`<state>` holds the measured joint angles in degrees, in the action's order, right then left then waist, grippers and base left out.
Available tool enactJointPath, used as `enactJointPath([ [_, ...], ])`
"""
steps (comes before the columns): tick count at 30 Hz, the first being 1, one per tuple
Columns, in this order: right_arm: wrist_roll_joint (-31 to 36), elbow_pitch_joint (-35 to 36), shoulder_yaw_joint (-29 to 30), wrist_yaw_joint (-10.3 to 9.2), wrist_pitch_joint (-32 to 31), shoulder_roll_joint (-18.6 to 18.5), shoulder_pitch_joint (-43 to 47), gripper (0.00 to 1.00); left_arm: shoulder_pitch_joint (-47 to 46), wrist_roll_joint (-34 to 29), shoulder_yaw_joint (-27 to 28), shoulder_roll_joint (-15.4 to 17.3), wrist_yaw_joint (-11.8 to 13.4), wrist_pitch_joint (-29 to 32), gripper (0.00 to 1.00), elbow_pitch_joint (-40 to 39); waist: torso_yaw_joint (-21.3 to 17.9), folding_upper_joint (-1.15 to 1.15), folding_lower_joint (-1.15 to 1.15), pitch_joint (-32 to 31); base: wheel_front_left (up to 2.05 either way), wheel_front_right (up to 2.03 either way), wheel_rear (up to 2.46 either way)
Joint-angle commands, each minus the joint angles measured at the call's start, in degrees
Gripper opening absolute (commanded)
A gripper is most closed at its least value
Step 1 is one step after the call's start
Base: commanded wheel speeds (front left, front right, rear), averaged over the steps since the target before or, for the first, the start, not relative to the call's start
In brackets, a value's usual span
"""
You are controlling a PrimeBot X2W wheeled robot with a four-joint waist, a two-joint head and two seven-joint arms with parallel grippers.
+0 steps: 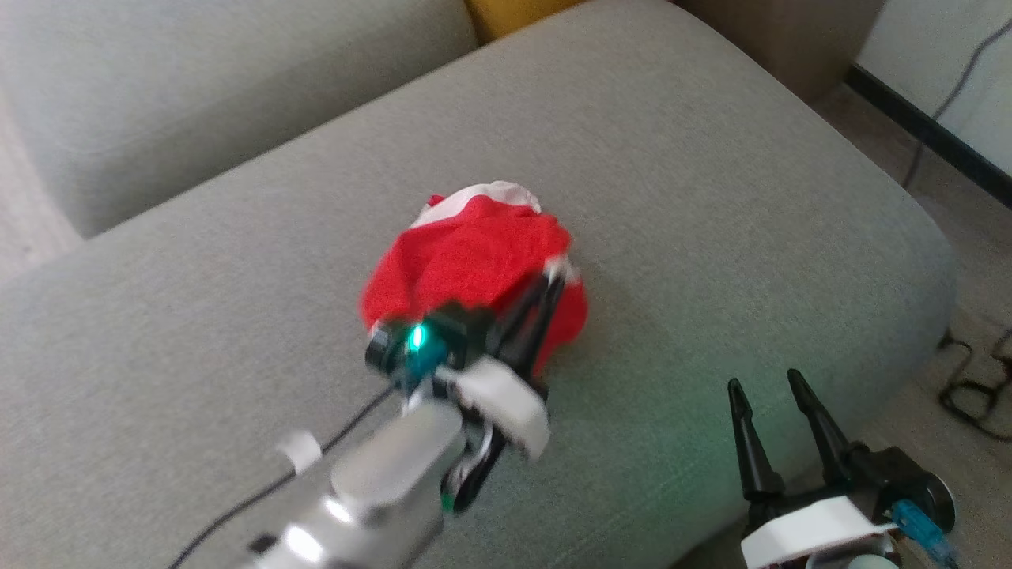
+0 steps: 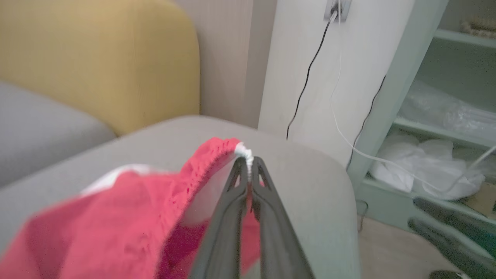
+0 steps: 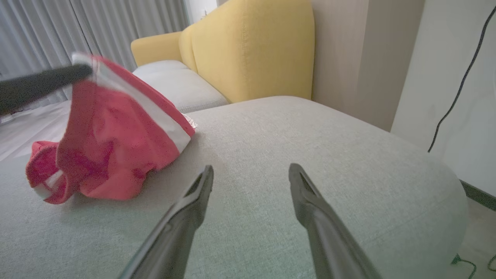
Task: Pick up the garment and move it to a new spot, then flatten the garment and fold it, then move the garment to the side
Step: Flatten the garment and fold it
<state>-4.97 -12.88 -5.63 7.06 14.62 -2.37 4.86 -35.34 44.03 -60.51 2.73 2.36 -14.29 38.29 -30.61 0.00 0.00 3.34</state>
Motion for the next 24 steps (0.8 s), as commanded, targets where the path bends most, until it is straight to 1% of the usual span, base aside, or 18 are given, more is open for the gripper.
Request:
enactJointPath([
  [1,0.01,1.68,-1.16,0.43,0.38,-0.51,-1.38,1.0,-4.47,-1.37,3.54,0.15,0.0,-0.7,0.0,-3.3,1.42,0.0,0.0,-1.6,0.0,0.0,0.0],
  [3,0.11,1.82,-1.01,0.43,0.38,-0.51,-0.91,1.0,-6.25,-3.39,5.92,0.15,-0.1,-0.7,0.0,-6.33,2.61,0.0,0.0,-2.8,0.0,0.0,0.0],
  [5,0.09,2.06,-0.72,0.43,0.38,-0.51,-0.4,1.0,-7.4,-5.05,8.52,0.72,-1.02,-0.7,0.0,-9.5,4.07,0.0,0.0,-3.81,0.0,0.0,0.0],
  [6,-0.14,2.33,-0.42,0.43,0.38,-0.51,0.01,1.0,-7.77,-5.72,10.85,2.3,-2.04,-0.7,0.0,-12.53,5.75,0.0,0.0,-4.53,0.0,0.0,0.0],
  [7,-0.22,2.42,-0.36,0.43,0.38,-0.51,0.19,1.0,-7.59,-5.66,12.06,3.46,-2.38,-0.7,0.0,-13.96,6.66,0.0,0.0,-4.85,0.0,0.0,0.0],
  [10,-0.72,2.77,-0.08,0.43,0.38,-0.51,0.68,1.0,-5.57,-4.6,13.84,8.19,-3.43,-0.47,0.0,-16.79,9.55,0.0,0.0,-5.45,0.0,0.0,0.0],
  [13,-1.56,2.65,-0.36,0.43,0.38,-0.51,1.29,1.0,-1.85,-3.7,14.63,14.11,-2.96,1.68,0.0,-17.63,12.76,0.0,0.0,-5.58,0.0,0.0,0.0],
  [15,-2.24,1.78,-1.88,0.43,0.38,-0.51,1.52,1.0,1.07,-3.08,14.77,17.92,-2.86,3.18,0.0,-17.02,14.79,0.0,0.0,-5.37,0.0,0.0,0.0],
  [18,-5.68,-0.2,-5.35,0.43,0.38,-0.51,1.22,1.0,4.73,-2.89,14.92,22.54,-2.23,4.17,0.0,-15.82,17.68,0.0,0.0,-4.89,0.0,0.0,0.0],
  [21,-8.57,-2.37,-7.89,0.43,0.38,-1.03,-0.22,1.0,6.3,-5.0,13.71,26.02,-1.55,4.75,0.0,-14.77,20.51,0.0,0.0,-4.2,0.0,0.0,0.0],
  [24,-14.34,-4.1,-9.27,0.43,0.38,-2.6,-2.99,1.0,6.47,-5.81,13.22,27.86,-1.65,5.28,0.0,-14.6,23.11,0.0,0.0,-3.18,0.0,0.0,0.0],
])
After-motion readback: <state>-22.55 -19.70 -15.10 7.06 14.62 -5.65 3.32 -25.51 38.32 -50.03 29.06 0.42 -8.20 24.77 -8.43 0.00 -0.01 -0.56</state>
